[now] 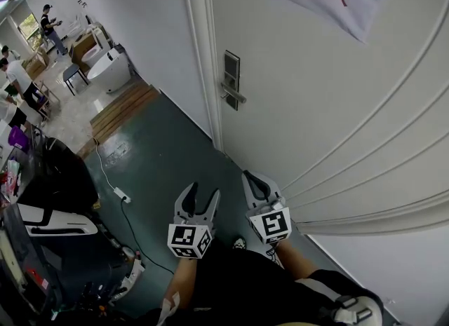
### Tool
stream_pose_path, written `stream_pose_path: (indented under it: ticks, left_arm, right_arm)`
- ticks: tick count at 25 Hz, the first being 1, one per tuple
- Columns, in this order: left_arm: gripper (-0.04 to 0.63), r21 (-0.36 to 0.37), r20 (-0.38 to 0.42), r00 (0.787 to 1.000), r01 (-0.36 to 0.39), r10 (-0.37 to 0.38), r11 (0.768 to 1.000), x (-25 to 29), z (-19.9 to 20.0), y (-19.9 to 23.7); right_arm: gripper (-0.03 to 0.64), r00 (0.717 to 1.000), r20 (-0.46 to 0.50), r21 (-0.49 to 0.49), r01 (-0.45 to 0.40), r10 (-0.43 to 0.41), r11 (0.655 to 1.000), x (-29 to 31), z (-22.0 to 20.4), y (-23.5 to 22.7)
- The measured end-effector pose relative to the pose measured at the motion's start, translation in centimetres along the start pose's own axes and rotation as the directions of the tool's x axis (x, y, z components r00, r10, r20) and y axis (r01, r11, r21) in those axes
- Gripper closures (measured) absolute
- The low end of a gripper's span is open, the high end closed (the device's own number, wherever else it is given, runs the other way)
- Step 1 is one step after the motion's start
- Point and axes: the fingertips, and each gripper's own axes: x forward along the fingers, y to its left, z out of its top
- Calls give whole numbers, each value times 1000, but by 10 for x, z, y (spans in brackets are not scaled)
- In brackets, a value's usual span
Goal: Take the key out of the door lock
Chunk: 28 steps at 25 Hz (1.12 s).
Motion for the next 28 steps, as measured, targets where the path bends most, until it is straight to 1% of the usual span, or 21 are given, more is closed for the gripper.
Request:
stream_pose_path:
  ticks: [3,6,11,17,21,28]
  left_arm:
    - [351,-1,8,1000,5,-5,1000,17,5,13]
    - [351,-14,15,1000,23,-23,1000,39,7,28]
    - [351,-75,9,996,87,-86,993,81,10,60]
    - [351,-108,18,990,140,-139,984,126,31,104]
    - [351,-128,-5,981,190,-192,974,152,37,126]
    - [351,-167,-40,960,267,-277,949,188,39,151]
  right_arm:
    - [607,1000,0,5,7,-7,1000,18,-4,-8]
    - [607,1000,-4,-10,18,-19,1000,41,-8,-17]
    - [607,998,-32,-21,51,-51,999,83,-15,-27]
    - [607,992,-47,-35,113,-115,993,139,-9,-45]
    - [607,984,-64,-31,165,-167,986,168,-7,-53]
    - [607,968,-117,-32,220,-222,975,205,-16,-59]
